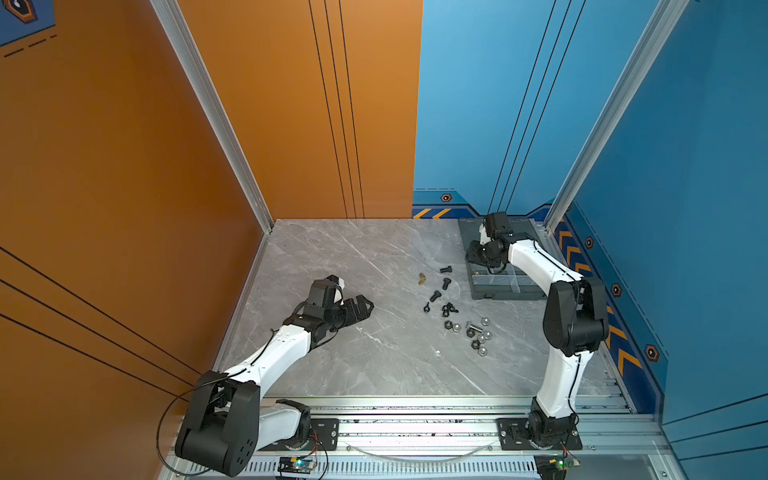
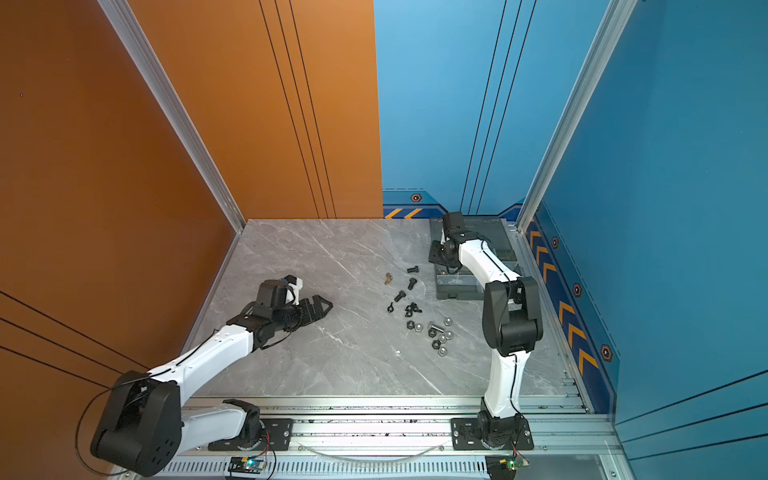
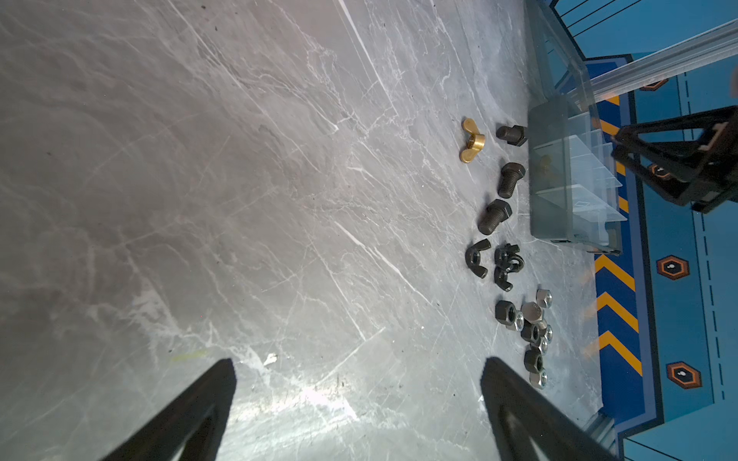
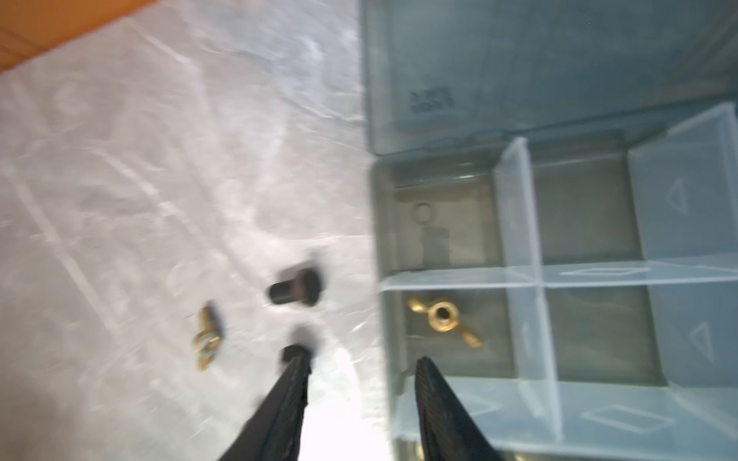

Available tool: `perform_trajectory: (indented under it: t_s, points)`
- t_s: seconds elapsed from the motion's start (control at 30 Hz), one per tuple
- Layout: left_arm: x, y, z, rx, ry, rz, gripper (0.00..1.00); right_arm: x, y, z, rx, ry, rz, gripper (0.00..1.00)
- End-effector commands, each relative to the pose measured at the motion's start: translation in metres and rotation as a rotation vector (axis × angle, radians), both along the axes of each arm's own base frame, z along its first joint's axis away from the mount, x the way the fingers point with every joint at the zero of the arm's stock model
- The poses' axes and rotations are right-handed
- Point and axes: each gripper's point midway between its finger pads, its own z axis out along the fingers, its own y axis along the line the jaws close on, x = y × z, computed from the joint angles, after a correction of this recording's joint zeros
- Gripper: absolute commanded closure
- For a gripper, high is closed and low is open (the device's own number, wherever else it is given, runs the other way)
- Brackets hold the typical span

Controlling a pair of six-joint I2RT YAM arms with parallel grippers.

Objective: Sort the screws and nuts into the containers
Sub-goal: 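Open the right gripper to drop the wing nut into a compartment, then move the right gripper back to the second brass wing nut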

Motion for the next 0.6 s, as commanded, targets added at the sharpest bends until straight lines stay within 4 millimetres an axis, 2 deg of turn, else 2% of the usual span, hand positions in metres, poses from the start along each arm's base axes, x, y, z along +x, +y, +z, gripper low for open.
perform_trajectory:
  t_s: [0.0, 0.13, 0.3, 0.57]
  points:
    - [-0.001, -0.007, 0.009, -0.020, -0.021, -0.032, 0.02, -0.020, 0.039, 0.026, 0.053, -0.018, 0.082, 0.51]
    - [-0.002, -0.007, 0.009, -0.022, -0.021, -0.037, 0.02, -0.034, 0.078, 0.029, 0.065, -0.016, 0.142, 0.47]
    - [-0.005, -0.005, 0.008, -0.027, -0.020, -0.040, 0.03, -0.039, 0.115, 0.019, 0.085, -0.009, 0.146, 0.43]
    - [-0.010, -0.002, 0.006, -0.035, -0.010, -0.045, 0.02, -0.033, 0.142, -0.011, -0.006, 0.007, 0.130, 0.42]
